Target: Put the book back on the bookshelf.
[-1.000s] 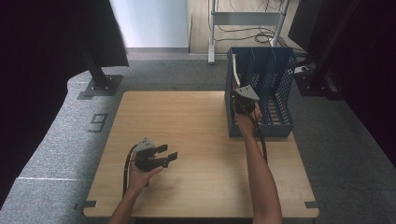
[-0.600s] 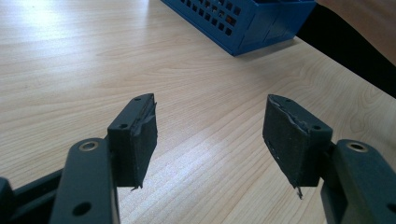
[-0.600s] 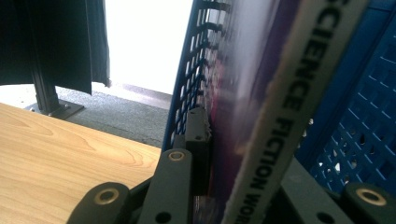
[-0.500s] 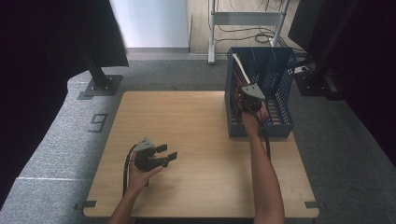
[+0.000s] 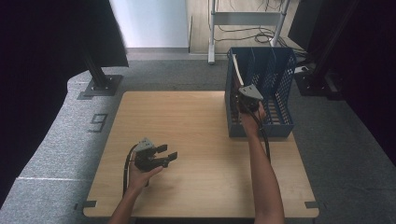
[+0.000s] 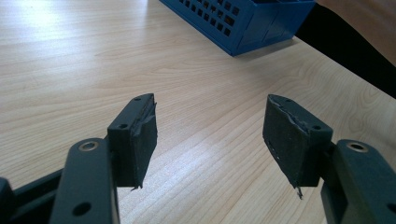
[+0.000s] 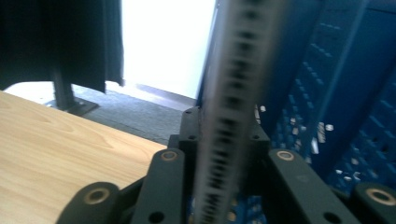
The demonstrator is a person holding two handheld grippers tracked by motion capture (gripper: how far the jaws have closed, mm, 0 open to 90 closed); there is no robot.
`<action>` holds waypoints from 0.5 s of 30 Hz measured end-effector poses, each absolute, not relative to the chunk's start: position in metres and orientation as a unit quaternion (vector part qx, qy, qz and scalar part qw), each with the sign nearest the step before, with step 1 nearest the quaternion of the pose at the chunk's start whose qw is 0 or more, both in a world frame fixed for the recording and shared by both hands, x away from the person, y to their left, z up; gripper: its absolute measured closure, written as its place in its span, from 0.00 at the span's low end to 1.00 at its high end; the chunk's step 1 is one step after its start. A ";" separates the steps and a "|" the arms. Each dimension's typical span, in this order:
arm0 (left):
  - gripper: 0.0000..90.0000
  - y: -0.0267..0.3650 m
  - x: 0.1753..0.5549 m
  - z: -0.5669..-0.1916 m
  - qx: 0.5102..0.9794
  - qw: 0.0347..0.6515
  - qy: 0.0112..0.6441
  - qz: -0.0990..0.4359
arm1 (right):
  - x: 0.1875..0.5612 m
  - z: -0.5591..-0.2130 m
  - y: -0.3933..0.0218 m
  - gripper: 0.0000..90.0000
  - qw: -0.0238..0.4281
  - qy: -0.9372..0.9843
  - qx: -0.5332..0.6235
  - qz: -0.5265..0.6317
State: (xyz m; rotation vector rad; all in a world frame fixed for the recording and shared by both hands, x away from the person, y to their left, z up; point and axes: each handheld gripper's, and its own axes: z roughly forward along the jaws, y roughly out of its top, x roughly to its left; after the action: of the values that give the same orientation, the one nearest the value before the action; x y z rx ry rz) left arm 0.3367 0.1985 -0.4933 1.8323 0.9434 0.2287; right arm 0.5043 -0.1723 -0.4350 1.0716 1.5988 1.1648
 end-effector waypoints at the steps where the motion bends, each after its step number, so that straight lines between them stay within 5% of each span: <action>1: 0.39 0.198 0.337 -0.493 0.761 0.509 0.391 0.095 | 0.504 -0.435 -0.171 0.80 0.430 0.643 0.427 0.468; 15: 0.39 0.197 0.336 -0.494 0.763 0.508 0.390 0.093 | 0.499 -0.431 -0.168 0.56 0.413 0.643 0.426 0.485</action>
State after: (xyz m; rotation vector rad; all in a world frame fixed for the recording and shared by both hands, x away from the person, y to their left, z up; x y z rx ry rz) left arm 0.3365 0.1968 -0.4938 1.8380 0.9396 0.2253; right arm 0.4987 -0.1683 -0.4311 1.0705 1.6158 1.2194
